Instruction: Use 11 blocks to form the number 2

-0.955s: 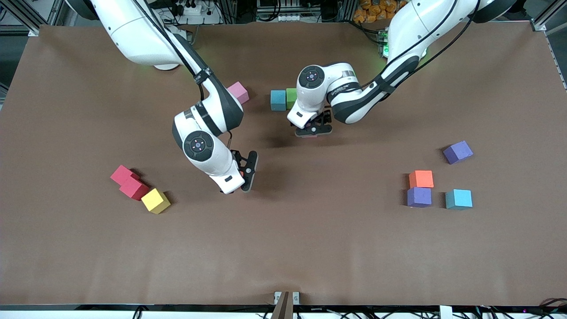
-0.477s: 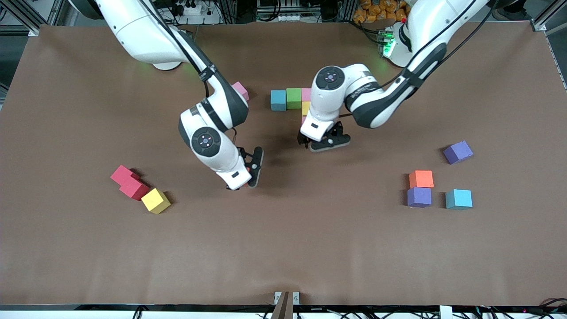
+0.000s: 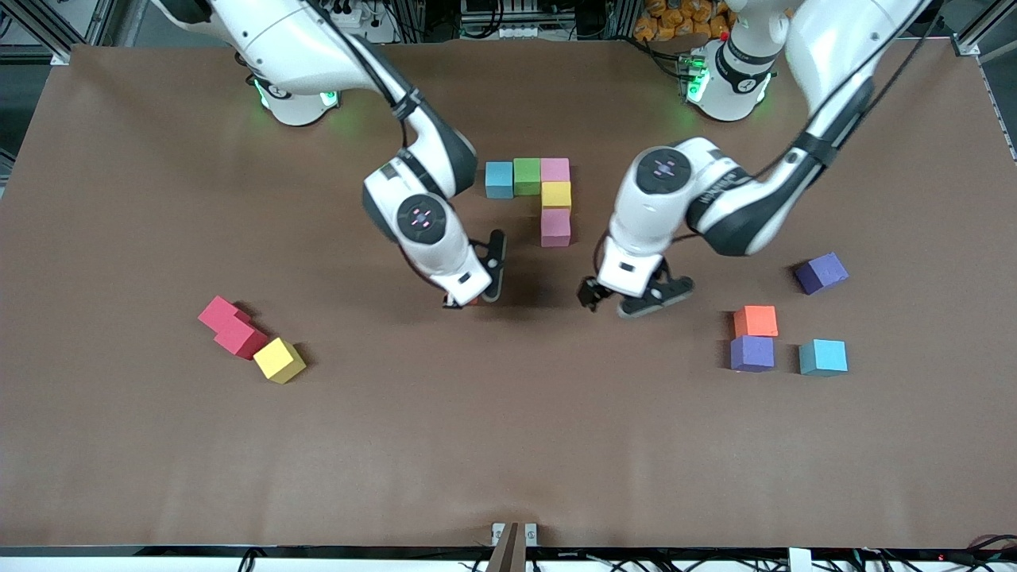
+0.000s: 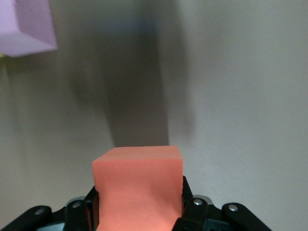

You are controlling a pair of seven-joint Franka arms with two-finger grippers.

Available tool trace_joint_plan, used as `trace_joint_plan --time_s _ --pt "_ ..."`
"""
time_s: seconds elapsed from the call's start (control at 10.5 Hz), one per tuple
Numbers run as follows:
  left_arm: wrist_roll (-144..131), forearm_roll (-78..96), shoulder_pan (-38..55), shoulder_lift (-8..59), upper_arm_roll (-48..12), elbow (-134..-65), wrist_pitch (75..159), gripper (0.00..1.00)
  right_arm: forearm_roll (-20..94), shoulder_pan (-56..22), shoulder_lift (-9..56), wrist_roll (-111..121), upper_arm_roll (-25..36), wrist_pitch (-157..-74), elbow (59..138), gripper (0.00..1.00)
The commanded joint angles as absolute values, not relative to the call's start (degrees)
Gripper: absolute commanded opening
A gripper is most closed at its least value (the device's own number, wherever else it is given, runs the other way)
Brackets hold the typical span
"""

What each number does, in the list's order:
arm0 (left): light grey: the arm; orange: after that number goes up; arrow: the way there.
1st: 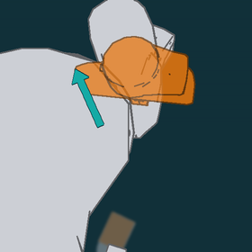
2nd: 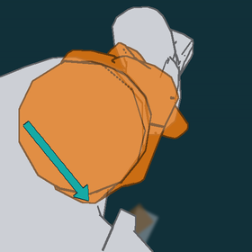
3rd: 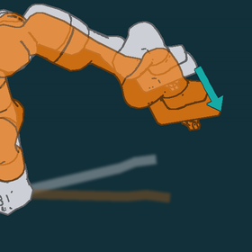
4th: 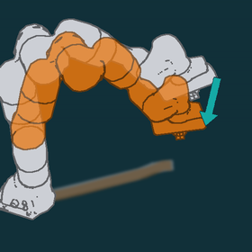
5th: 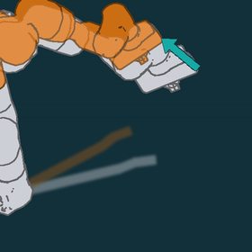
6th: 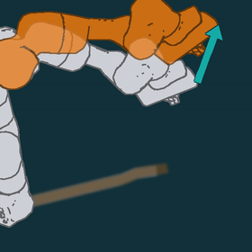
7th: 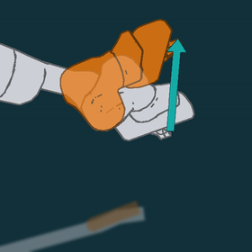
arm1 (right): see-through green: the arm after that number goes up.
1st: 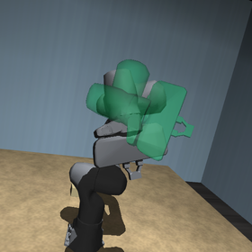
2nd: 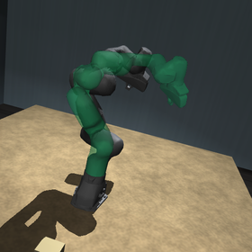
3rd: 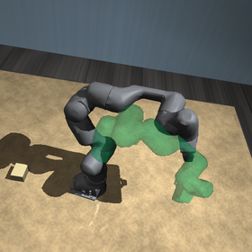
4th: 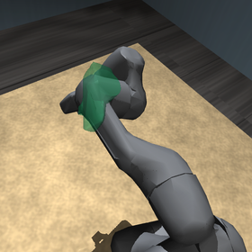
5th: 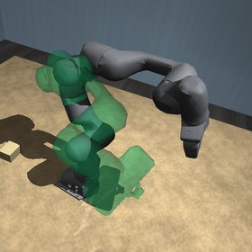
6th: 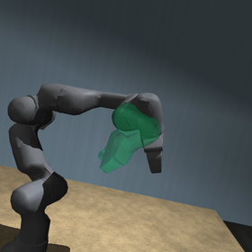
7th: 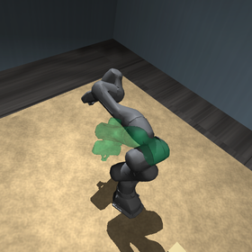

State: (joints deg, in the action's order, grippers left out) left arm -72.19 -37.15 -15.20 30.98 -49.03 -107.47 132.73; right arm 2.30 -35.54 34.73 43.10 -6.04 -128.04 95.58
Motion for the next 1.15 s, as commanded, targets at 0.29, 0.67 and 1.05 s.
trace_joint_plan --time_s 0.29,0.67,1.05 --pt "-48.8 -35.0 -25.0 32.7 -49.6 -105.6 132.8 1.00 2.5 -42.2 32.9 36.1 -5.7 -139.8 105.4 0.30" --pt "-35.7 -35.0 -31.8 33.2 -49.2 -105.7 132.7 1.00 2.5 -46.7 33.0 30.2 -5.7 -141.8 106.3 0.29" --pt "-28.1 -35.0 -32.9 35.1 -46.2 -105.4 132.7 1.00 2.5 -48.7 33.1 29.6 -5.8 -149.6 109.9 0.28"
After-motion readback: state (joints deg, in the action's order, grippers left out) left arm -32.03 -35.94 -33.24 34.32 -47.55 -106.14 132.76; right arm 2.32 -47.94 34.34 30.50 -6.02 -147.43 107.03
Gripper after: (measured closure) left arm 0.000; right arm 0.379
